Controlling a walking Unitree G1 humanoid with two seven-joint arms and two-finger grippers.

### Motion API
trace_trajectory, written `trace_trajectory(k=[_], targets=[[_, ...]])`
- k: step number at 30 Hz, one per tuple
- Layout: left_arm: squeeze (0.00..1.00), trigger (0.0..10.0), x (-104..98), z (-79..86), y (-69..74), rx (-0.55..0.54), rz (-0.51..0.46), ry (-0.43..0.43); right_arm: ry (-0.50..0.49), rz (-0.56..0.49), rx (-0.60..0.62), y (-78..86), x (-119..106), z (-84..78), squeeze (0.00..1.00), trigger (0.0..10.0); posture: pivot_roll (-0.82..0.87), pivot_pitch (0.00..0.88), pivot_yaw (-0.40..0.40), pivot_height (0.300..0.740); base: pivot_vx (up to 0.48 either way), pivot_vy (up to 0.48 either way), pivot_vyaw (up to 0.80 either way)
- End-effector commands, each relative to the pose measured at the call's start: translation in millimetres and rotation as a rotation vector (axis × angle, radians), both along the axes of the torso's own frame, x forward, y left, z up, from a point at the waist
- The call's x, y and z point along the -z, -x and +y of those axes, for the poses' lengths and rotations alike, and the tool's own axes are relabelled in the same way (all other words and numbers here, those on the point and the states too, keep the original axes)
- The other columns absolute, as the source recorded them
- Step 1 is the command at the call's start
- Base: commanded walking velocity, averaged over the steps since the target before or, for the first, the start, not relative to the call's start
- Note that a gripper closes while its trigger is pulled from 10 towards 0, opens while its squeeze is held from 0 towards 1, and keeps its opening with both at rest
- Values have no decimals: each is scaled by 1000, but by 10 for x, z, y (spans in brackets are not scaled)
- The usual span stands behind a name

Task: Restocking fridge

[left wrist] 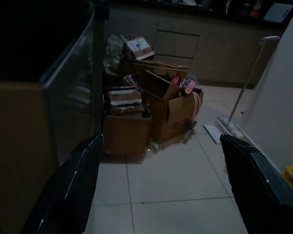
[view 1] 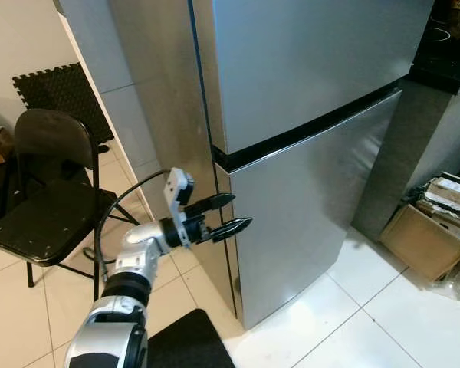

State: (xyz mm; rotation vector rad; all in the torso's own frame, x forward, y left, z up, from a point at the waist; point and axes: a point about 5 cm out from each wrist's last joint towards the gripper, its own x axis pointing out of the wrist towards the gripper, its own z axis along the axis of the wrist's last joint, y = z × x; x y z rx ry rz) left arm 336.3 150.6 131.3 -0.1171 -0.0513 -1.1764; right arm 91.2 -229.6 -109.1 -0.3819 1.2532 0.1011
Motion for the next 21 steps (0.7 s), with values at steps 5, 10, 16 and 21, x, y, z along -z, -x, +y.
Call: trace_trajectory(k=[5, 10, 16, 21], targets=[[0, 10000, -17, -128, -65, -42, -37, -41, 8, -6, -12, 21, -2, -16, 0, 10000, -73, 0, 53, 740, 0, 0, 0], [0, 10000, -75, -135, -107, -63, -54, -51, 9, -2, -10, 58, 4, -22, 0, 10000, -85, 0, 56, 740, 0, 0, 0], [0, 10000, 10, 28, 8, 70, 11, -134, 13, 9, -11, 116, 11, -40, 0, 10000, -81, 0, 55, 740, 0, 0, 0], [0, 10000, 111, 286, 47, 34, 61, -281, 14, 10, -14, 111, 9, -46, 0, 10000, -72, 0, 53, 740, 0, 0, 0]])
